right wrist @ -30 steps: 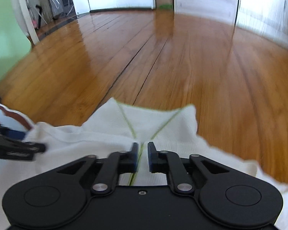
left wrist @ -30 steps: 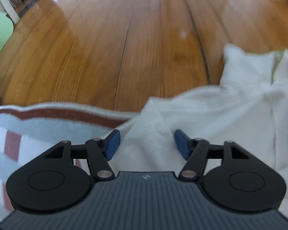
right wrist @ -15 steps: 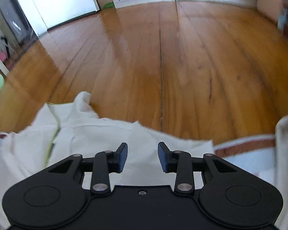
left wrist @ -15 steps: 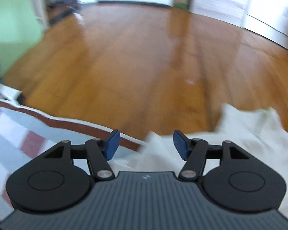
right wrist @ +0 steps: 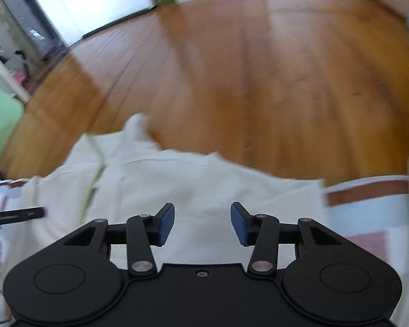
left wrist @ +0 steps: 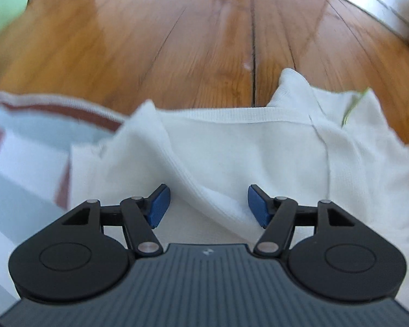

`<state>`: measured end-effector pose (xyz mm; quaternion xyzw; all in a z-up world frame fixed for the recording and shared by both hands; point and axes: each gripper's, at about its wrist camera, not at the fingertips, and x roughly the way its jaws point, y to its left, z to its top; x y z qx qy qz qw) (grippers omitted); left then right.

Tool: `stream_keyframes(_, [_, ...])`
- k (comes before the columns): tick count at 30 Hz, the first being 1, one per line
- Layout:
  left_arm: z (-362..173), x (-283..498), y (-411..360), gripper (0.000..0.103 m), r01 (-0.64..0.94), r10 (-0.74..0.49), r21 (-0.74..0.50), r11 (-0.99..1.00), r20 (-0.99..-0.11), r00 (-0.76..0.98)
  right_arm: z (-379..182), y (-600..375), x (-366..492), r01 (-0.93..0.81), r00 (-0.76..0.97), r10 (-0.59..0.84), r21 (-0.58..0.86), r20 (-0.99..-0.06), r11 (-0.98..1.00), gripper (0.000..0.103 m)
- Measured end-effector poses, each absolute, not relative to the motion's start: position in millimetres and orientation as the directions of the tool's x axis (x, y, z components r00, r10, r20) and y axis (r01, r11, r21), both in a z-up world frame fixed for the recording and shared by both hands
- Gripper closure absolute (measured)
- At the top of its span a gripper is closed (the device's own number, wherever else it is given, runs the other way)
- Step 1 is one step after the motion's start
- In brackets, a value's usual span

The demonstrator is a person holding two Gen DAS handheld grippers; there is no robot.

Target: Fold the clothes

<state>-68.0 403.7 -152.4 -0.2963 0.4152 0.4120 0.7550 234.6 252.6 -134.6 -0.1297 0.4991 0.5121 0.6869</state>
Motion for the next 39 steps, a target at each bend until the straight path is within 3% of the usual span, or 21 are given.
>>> stream_keyframes(4, [-154,-70,410,0.040,-0.883,0.358,-0.144,0.446,-0.876,0.323,-165,283,219,-0.856,0.010,0.483,0.242,-0.876,0.457,0.054])
stream_keyframes(7, [-150,-67,414,0.040,-0.881,0.360,-0.121,0.457,-0.881,0.307,-162,287,208,-0.881,0.124,0.483,0.127,-0.867,0.455,0.098])
stream_keyframes(14, [-133,-73,427,0.040,-0.893,0.423,-0.112,0.435,-0.851,0.312,-124,255,269,-0.757,0.231,0.624,0.265,-0.746,0.597,0.099])
stream_keyframes(17, [-126,-77,429,0.040,-0.891,0.440,-0.139,0.433,-0.829,0.344,-121,249,295,-0.726,0.259,0.611,0.266,-0.748,0.634,0.099])
stream_keyframes(21, [-127,-75,429,0.040,-0.888,0.485,-0.066,0.455,-0.818,0.309,-126,247,313,-0.686,0.261,0.611,0.302,-0.747,0.662,0.099])
stream_keyframes(25, [-131,-82,431,0.037,-0.912,0.590,0.041,0.408,-0.774,0.230,-132,258,294,-0.755,0.360,0.582,0.139,-0.729,0.640,0.099])
stream_keyframes(29, [-130,-94,434,0.037,-0.916,0.595,-0.008,0.402,-0.758,0.267,-133,268,278,-0.777,0.412,0.539,0.025,-0.734,0.628,0.098])
stream_keyframes(30, [-131,-94,435,0.037,-0.912,0.588,-0.022,0.410,-0.758,0.283,-133,271,274,-0.778,0.435,0.521,-0.015,-0.735,0.628,0.095])
stream_keyframes(31, [-130,-93,435,0.037,-0.904,0.577,-0.037,0.426,-0.759,0.303,-133,273,270,-0.777,0.457,0.502,-0.056,-0.734,0.626,0.081])
stream_keyframes(33, [-127,-84,432,0.037,-0.872,0.538,-0.068,0.485,-0.763,0.359,-131,277,261,-0.783,0.492,0.484,-0.125,-0.724,0.609,0.080])
stream_keyframes(36, [-126,-60,428,0.037,-0.793,0.452,-0.091,0.602,-0.780,0.432,-108,284,229,-0.891,0.402,0.598,-0.145,-0.693,0.431,0.074])
stream_keyframes(39, [-134,-30,421,0.037,-0.683,0.342,-0.107,0.723,-0.803,0.488,-95,304,208,-0.984,0.096,0.655,0.029,-0.750,0.177,0.065])
